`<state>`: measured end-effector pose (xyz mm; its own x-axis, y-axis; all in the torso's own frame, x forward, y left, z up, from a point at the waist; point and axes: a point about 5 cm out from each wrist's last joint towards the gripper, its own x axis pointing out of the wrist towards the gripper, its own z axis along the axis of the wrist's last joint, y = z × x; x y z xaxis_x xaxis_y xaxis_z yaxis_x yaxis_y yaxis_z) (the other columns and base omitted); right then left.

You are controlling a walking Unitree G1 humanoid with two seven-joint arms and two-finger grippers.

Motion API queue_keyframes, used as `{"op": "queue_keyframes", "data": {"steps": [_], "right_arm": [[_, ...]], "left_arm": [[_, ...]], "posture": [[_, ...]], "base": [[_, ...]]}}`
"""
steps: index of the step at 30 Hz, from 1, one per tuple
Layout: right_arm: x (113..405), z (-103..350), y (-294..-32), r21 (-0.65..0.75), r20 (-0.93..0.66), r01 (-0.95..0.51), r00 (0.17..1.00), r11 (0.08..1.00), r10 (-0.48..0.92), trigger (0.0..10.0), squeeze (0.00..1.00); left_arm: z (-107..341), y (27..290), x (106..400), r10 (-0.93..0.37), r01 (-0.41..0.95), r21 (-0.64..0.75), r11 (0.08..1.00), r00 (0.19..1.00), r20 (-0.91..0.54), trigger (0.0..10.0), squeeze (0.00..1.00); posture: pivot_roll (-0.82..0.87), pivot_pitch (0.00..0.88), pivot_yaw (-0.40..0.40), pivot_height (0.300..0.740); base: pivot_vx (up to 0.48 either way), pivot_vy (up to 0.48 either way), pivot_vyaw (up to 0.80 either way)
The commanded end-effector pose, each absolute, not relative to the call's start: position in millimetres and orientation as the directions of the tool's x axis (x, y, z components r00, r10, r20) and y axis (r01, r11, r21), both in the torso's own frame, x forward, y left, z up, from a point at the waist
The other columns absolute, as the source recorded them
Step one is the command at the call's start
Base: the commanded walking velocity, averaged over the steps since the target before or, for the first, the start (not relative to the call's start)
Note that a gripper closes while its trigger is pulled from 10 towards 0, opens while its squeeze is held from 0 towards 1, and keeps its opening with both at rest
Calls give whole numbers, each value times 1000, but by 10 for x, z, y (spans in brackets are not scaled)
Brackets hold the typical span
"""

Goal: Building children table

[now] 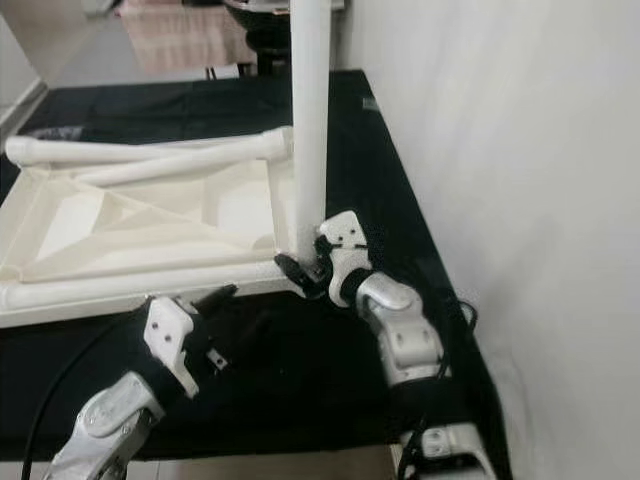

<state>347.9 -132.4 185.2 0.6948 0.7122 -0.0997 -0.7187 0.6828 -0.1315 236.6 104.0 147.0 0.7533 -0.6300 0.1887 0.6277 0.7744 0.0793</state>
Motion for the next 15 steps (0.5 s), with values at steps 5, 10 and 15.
{"op": "queue_keyframes", "data": {"steps": [5,10,15], "right_arm": [[3479,1817,-1381,-73,-192,-893,450,444,872,10000,0],[3536,1826,-1402,-70,-211,-908,417,412,884,10000,0],[3637,1827,-1422,-41,-221,-913,403,405,888,0,0]], "left_arm": [[1409,1054,2337,-632,630,74,773,758,161,10000,0],[1409,1049,2326,-633,631,74,773,757,161,10000,0],[1411,1042,2313,-636,633,76,771,756,158,10000,0]], "posture": [[-13,160,27,740],[-7,164,28,740],[-2,169,28,740]], "base": [[0,0,0],[0,0,0],[0,0,0]]}}
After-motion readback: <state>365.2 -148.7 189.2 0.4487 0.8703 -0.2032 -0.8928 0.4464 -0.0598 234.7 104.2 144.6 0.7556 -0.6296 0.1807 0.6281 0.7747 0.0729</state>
